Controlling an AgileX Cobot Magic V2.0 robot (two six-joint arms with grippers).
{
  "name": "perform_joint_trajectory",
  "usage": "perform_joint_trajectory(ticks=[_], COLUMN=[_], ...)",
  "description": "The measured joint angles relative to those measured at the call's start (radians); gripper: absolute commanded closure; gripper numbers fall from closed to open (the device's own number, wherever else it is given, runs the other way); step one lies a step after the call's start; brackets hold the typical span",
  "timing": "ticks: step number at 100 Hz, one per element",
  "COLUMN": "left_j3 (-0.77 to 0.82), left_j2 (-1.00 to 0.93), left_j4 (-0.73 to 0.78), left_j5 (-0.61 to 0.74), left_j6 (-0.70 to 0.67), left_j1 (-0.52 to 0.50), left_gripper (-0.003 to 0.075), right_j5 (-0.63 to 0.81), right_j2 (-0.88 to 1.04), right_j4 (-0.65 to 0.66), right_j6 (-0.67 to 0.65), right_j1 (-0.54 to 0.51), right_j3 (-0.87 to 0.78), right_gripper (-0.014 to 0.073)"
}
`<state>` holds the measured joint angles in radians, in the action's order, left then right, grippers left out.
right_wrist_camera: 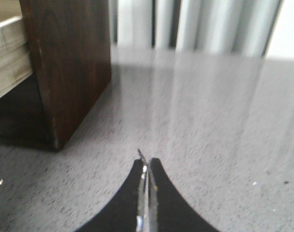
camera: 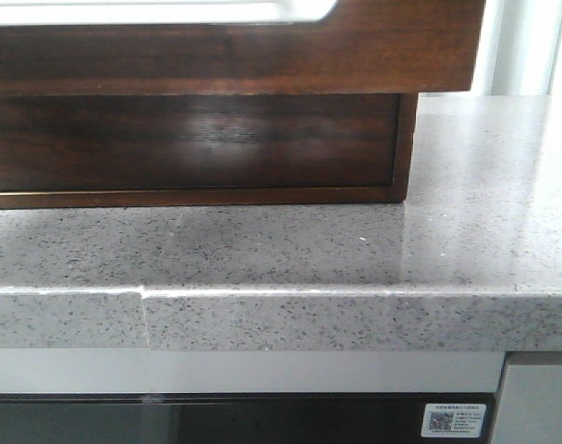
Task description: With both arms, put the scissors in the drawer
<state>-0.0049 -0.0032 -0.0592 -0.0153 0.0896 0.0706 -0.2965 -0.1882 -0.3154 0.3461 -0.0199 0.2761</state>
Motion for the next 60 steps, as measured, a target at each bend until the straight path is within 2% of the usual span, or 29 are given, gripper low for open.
perform_joint_trajectory(ticks=[19,32,43,60], left_j3=[0.0,0.0,0.0,0.0], left_j2=[0.0,0.0,0.0,0.0], left_j4=[0.0,0.0,0.0,0.0], left_j5=[0.0,0.0,0.0,0.0], left_j6=[0.0,0.0,0.0,-0.002], left_j1=[0.0,0.0,0.0,0.0], left_gripper=[0.0741,0.0741,0.0741,0.0741], right_j5=[0.142,0.278,0.309,0.297], right_j2=[0.19,0.197,0.2,0.2], right_j4=[0.029,0.215,0.294,0.315], right_j6=[-0.02,-0.231,-0.318,-0.346], right_j1=[0.0,0.0,0.0,0.0], right_j3=[-0.177,-0.284,-0.286,-0.286], right_gripper=[0.0662,0.0662,0.0662,0.0662])
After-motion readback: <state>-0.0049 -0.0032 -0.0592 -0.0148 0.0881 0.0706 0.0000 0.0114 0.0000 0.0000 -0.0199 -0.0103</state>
